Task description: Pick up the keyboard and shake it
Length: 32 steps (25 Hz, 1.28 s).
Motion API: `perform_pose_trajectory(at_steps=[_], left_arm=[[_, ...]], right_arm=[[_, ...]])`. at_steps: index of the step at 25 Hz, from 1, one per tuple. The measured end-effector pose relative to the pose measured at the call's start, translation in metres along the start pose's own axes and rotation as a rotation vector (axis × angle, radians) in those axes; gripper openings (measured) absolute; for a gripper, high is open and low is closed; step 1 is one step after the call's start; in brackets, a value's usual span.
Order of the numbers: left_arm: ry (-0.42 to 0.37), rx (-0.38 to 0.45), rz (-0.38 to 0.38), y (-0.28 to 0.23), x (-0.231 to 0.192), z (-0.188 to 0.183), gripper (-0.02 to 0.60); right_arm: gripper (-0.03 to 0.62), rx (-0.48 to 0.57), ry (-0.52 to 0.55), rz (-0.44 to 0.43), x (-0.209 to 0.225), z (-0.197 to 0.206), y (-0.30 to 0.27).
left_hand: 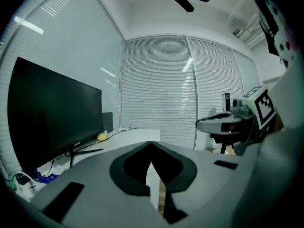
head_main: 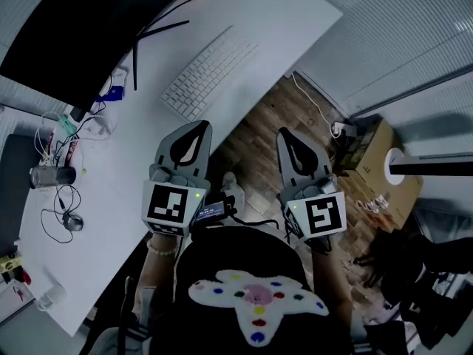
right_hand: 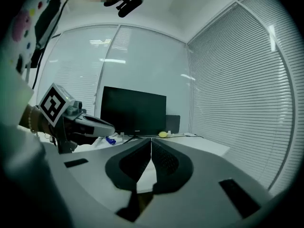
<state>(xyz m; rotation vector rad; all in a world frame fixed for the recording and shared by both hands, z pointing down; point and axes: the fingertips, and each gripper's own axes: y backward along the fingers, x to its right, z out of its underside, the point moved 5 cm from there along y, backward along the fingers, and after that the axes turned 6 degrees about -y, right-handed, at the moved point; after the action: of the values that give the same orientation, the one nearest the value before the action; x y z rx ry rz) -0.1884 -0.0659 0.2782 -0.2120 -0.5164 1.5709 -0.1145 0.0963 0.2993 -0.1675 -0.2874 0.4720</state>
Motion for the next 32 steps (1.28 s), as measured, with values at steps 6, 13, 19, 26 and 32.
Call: perform_pose_trajectory(at_steps=[6,13,19,26,32], left_arm=[[0.026,-0.011,-0.018,-0.028,-0.031,-0.002,0.015],[0.048,-0.006,-0.097,-0.036,-0.059,0.002,0.015],[0.089,-0.013,-0.172,-0.032,-0.077,0.013,0.015],[0.149,-0.038,-0.318,-0.03,-0.093,0.025,0.015],[0.202,-0.095,-0.414,-0.035,-0.096,0.034,0.015]], right_arm=[[0.034,-0.029,-0.005,-0.009,0.02,-0.01,-0.051],[0.034,-0.023,0.001,-0.053,0.025,-0.019,-0.084],[0.034,-0.036,0.014,-0.101,0.024,-0.02,-0.104],[0.034,-0.031,0.045,-0.246,0.033,-0.024,-0.141],[0.034,-0.062,0.077,-0.39,0.042,-0.026,-0.177]])
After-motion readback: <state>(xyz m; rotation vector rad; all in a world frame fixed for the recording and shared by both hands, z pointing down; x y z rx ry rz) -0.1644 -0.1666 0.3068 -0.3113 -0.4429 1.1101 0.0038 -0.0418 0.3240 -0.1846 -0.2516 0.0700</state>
